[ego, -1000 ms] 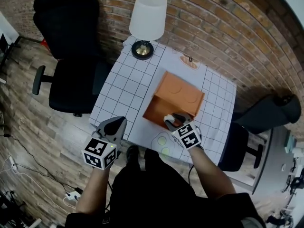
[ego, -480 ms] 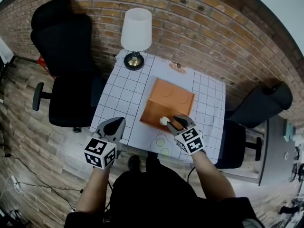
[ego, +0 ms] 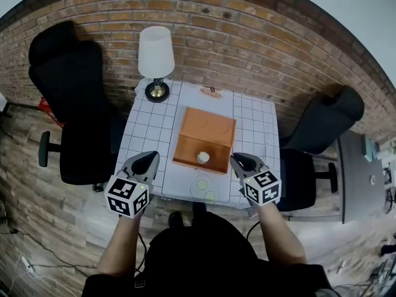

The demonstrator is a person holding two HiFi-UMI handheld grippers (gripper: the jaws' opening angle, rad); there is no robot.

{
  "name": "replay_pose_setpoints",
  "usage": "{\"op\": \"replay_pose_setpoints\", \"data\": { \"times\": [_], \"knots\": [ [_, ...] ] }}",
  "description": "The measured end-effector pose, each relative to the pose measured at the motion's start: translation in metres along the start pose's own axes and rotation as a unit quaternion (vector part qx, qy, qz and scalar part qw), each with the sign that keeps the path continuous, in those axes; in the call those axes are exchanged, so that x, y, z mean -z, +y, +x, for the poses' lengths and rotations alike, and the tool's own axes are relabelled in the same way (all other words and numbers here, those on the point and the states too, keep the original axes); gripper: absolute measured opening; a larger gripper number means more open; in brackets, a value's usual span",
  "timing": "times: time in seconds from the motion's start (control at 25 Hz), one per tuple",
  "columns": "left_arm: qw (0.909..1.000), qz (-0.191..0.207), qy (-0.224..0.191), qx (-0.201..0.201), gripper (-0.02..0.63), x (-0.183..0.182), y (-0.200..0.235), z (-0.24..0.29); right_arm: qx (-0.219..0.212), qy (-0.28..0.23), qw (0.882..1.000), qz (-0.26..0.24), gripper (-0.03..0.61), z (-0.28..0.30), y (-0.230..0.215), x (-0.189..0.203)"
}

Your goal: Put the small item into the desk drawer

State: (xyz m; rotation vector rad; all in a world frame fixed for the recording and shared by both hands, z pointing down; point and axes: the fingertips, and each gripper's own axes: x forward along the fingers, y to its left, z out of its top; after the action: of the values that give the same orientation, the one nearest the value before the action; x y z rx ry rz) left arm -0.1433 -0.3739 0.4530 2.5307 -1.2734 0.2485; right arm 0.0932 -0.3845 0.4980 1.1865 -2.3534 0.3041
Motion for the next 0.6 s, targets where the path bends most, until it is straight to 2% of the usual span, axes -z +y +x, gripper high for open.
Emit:
{"op": "replay_pose_setpoints", "data": {
  "times": [0.28,0.52,0.6],
  "knots": [
    [0.9998,0.017,-0.004,-0.009,0.009,-0.025,-0.006,0.01,0.001,-0.079,0.996,0.041,0.008,-0.046,-0.024,-0.036],
    [0.999,0.034,-0.016,-0.026,0.009,-0.053,-0.015,0.024,-0.028,-0.139,0.989,0.042,0.005,-0.073,-0.04,-0.073],
    [0.9992,0.024,-0.024,-0.023,0.009,-0.062,-0.022,0.026,-0.018,-0.168,0.985,0.041,0.004,-0.086,-0.05,-0.086]
  ]
}}
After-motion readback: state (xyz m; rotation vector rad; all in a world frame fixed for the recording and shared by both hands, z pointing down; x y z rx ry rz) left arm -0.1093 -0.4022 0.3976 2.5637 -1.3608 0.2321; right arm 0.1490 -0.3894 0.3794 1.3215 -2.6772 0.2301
